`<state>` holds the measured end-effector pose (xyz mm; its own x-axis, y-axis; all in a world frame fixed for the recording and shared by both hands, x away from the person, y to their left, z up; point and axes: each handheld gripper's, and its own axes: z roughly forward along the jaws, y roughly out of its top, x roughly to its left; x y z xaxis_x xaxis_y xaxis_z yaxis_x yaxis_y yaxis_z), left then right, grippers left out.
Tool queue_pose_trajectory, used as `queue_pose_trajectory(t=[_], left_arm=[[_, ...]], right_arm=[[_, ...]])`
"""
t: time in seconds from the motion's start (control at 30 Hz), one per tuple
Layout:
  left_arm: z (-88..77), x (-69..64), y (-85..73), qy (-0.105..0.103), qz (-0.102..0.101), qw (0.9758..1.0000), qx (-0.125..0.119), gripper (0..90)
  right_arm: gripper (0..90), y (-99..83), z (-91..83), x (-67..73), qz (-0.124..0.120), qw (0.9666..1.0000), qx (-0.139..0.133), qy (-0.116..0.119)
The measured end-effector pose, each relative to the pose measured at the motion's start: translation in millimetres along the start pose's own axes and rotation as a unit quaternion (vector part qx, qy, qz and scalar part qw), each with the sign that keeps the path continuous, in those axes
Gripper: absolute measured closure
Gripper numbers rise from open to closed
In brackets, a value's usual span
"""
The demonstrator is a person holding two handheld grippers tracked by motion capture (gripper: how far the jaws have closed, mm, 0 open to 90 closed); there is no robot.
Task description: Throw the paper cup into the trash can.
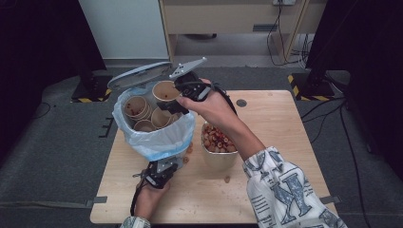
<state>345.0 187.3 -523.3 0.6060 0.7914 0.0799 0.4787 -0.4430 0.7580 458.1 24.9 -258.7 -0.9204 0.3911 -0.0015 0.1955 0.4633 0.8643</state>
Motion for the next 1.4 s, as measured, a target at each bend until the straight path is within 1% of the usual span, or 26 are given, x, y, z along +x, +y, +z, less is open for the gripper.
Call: queue_pose_trajectory(t=[0.53, 0.63, 0.67, 0.8, 0.93, 0.97, 1.03, 1.1, 1.17, 1.4], left_arm=[[0.0, 0.3, 0.0, -0.001, -0.002, 1.0, 0.0, 89.9], [0.0, 0.3, -0.1, -0.001, -0.003, 1.0, 0.0, 89.9], [0.0, 0.3, 0.0, -0.001, -0.003, 1.0, 0.0, 89.9], [-0.1, 0.5, 0.0, -0.002, -0.003, 1.0, 0.0, 89.9], [-0.1, 0.7, -0.1, -0.003, -0.003, 1.0, 0.0, 89.9], [-0.1, 0.8, -0.1, -0.003, -0.003, 1.0, 0.0, 89.9], [-0.1, 0.8, -0.1, -0.003, -0.003, 1.0, 0.0, 89.9], [-0.1, 0.8, -0.1, -0.003, -0.003, 1.0, 0.0, 89.9], [-0.1, 0.7, 0.0, -0.003, -0.003, 1.0, 0.0, 89.9], [-0.1, 0.7, 0.0, -0.003, -0.003, 1.0, 0.0, 89.9]], right_arm=[[28.4, 0.8, 33.5, 11.1, -0.003, 0.9997, 0.008, 0.021], [28.4, 0.9, 38.4, 11.7, -0.005, 0.9997, 0.007, 0.021], [28.3, 0.8, 39.7, 12.1, -0.002, 0.9998, 0.009, 0.02], [28.1, -0.9, 45.6, 11.9, -0.006, 0.9997, 0.015, 0.02], [26.5, -2.9, 48.6, 11.8, -0.007, 0.9996, 0.023, 0.016], [23.7, -3.3, 49.5, 11.9, -0.011, 0.9996, 0.021, 0.014], [16.8, -3.9, 50.0, 12.6, -0.009, 0.9996, 0.018, 0.018], [13.5, -4.5, 49.9, 13.3, -0.007, 0.9995, 0.017, 0.024], [12.8, -5.1, 48.8, 13.6, -0.01, 0.9997, 0.016, 0.018], [11.6, -8.5, 43.3, 7.7, -0.001, 0.9998, 0.014, 0.013]])
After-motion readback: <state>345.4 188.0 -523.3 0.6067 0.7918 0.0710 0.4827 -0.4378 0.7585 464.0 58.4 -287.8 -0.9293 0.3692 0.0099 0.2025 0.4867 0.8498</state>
